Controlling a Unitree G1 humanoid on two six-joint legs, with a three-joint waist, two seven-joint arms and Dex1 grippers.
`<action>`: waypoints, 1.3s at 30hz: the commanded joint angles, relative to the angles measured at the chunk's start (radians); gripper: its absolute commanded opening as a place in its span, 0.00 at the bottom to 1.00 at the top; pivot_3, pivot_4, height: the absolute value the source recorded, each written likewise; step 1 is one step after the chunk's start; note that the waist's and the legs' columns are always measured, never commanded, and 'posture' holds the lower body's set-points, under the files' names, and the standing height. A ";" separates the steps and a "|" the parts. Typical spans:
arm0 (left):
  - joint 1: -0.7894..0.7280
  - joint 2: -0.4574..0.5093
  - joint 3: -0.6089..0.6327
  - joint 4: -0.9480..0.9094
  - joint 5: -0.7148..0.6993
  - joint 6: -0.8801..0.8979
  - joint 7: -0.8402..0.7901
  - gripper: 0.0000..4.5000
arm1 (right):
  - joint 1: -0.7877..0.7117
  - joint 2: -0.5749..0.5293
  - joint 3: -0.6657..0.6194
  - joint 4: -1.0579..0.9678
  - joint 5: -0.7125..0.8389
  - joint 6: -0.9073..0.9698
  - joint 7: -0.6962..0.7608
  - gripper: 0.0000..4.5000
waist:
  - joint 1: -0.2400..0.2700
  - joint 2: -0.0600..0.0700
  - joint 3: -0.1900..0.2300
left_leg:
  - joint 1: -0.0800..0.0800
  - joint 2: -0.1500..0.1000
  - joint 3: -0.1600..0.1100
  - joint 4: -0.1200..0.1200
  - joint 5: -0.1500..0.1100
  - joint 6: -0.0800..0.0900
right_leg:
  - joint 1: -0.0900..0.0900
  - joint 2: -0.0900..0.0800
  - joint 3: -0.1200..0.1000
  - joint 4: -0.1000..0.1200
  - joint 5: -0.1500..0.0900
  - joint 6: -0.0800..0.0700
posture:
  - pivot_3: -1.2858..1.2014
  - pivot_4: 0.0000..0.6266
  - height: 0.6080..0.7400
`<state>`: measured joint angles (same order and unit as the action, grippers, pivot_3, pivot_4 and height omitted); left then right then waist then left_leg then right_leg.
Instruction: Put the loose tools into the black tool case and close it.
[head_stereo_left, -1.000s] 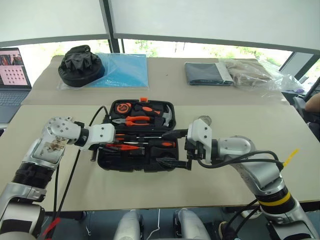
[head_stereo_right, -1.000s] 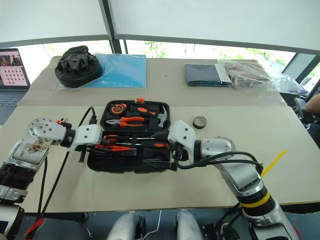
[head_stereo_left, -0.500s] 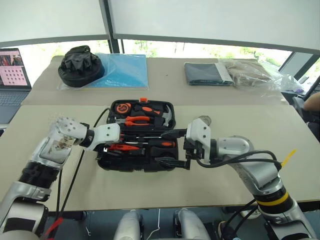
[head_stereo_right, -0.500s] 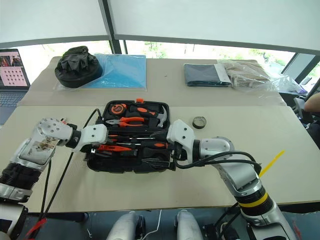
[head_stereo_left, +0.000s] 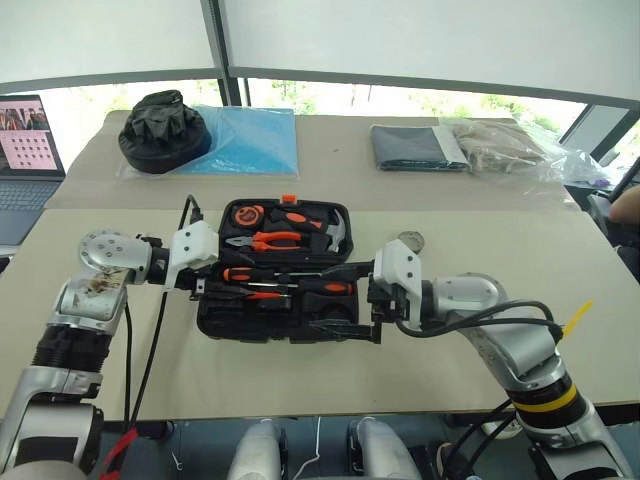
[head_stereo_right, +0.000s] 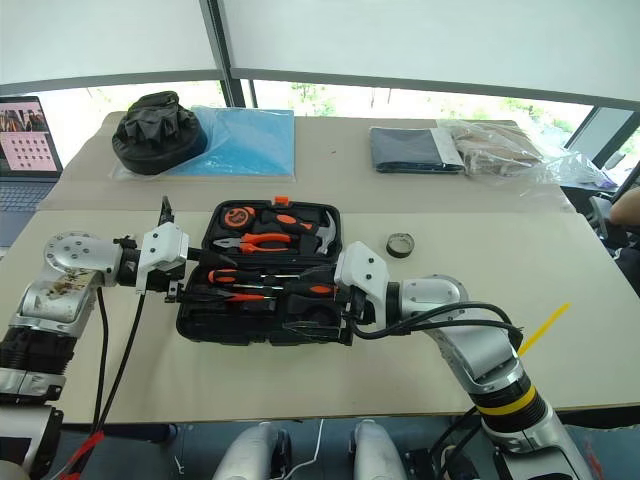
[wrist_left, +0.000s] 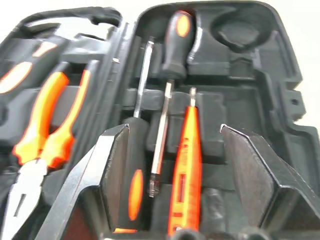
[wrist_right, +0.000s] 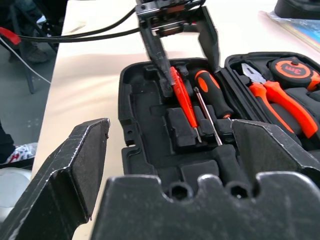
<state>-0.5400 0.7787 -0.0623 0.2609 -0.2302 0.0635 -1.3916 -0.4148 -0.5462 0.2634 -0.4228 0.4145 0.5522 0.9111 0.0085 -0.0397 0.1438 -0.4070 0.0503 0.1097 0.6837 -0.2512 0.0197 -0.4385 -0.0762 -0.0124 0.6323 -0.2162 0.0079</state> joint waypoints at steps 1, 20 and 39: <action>0.010 -0.022 0.015 0.042 0.002 -0.032 0.038 0.36 | -0.006 0.011 -0.024 -0.004 0.006 -0.032 0.000 1.00 | 0.000 0.000 0.000 | 0.000 0.000 0.000 0.000 0.000 0.000 | 0.000 0.000 0.000 0.000 0.000 0.000 | 0.52 0.24 1.00; 0.130 -0.051 -0.020 0.035 0.027 -0.031 0.085 0.01 | 0.013 0.022 -0.029 0.007 0.000 -0.054 -0.011 1.00 | 0.000 0.000 0.000 | 0.002 0.000 0.000 0.000 0.000 0.000 | 0.001 0.000 0.000 0.001 0.000 0.000 | 0.52 0.24 1.00; 0.292 -0.083 0.246 -0.042 -0.176 -0.044 0.198 0.01 | 0.038 0.058 -0.051 0.013 0.027 -0.132 0.016 1.00 | -0.024 0.001 -0.001 | 0.008 0.002 -0.001 0.000 0.000 0.000 | 0.005 0.000 0.001 0.004 0.000 -0.001 | 0.52 0.24 1.00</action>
<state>-0.2944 0.6832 0.0770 0.2742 -0.3309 0.0029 -1.2287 -0.3777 -0.4981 0.2541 -0.3957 0.4164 0.4808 0.9143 -0.0154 -0.0386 0.1428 -0.3996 0.0521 0.1082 0.6838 -0.2509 0.0197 -0.4359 -0.0762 -0.0105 0.6382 -0.2168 0.0061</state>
